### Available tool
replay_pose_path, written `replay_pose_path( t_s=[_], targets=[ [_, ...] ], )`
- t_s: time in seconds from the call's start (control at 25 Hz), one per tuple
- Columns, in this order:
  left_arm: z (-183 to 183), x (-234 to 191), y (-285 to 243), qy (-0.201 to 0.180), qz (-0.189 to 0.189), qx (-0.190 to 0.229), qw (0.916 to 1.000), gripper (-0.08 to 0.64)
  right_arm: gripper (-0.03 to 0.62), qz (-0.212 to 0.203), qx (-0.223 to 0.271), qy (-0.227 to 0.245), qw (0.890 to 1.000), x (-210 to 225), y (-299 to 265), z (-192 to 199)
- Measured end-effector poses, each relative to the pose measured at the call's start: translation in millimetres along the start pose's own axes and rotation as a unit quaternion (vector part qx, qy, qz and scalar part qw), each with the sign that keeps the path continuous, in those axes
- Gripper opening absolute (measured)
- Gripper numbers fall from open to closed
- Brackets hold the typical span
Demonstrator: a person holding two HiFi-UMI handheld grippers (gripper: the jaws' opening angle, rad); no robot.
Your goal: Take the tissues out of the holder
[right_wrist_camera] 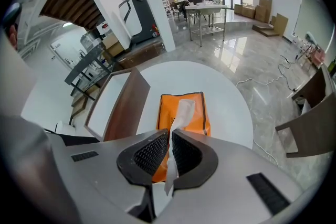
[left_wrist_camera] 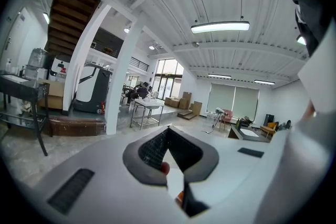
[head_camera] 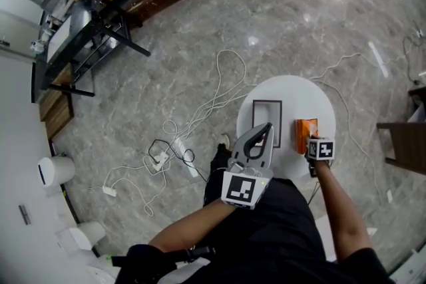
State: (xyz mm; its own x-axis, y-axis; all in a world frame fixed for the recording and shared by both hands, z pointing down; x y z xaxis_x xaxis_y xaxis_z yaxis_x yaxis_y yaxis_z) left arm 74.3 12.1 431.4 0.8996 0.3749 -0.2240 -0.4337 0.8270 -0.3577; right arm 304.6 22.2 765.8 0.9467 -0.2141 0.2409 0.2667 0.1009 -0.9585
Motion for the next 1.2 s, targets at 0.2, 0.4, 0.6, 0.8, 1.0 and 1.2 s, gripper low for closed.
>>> replay_pose_path(
  t_s=[0.2, 0.4, 0.6, 0.8, 1.0, 1.2],
  targets=[
    [-0.8, -0.3, 3.9, -0.002, 0.003, 0.004, 1.0000, -0.001, 0.022, 0.027, 0.005, 0.025, 0.999, -0.1, 3.4, -1.1],
    [-5.6, 7.6, 6.8, -0.025, 0.015, 0.012, 0.9995, -0.001, 0.100, 0.014, 0.014, 0.003, 1.000, -8.6, 8.4, -4.6],
    [-6.1, 3.6, 8.9, -0.018, 0.018, 0.015, 0.9996, 0.000, 0.127, 0.018, 0.022, -0.006, 1.000, -13.4, 14.2, -5.0],
    [-9.6, 5.3, 8.9, -0.031, 0.032, 0.022, 0.9988, 0.000, 0.127, 0.004, 0.039, -0.014, 0.999, -23.9, 26.8, -10.9],
    [-11.5, -0.4, 8.9, -0.020, 0.038, 0.019, 0.9989, 0.000, 0.127, 0.015, 0.057, -0.014, 0.998, -28.9, 41.3, -15.1],
    [-12.1, -7.7, 8.3, -0.010, 0.048, 0.014, 0.9987, -0.001, 0.127, 0.003, 0.079, -0.020, 0.997, -46.7, 56.0, -23.9]
  ],
)
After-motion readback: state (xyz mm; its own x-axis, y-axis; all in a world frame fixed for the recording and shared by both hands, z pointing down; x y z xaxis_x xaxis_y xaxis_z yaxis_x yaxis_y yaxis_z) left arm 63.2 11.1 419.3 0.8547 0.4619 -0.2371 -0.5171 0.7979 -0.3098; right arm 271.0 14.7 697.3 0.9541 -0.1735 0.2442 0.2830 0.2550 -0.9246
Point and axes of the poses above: the fingertips, and each gripper's own axes: y backward along the fingers, x to its right, z out of its underside, the point moved 2 cm from there along y, backward along the fingers, and after that the axes turned 11 degrees about -x, right-handed, at the moved point
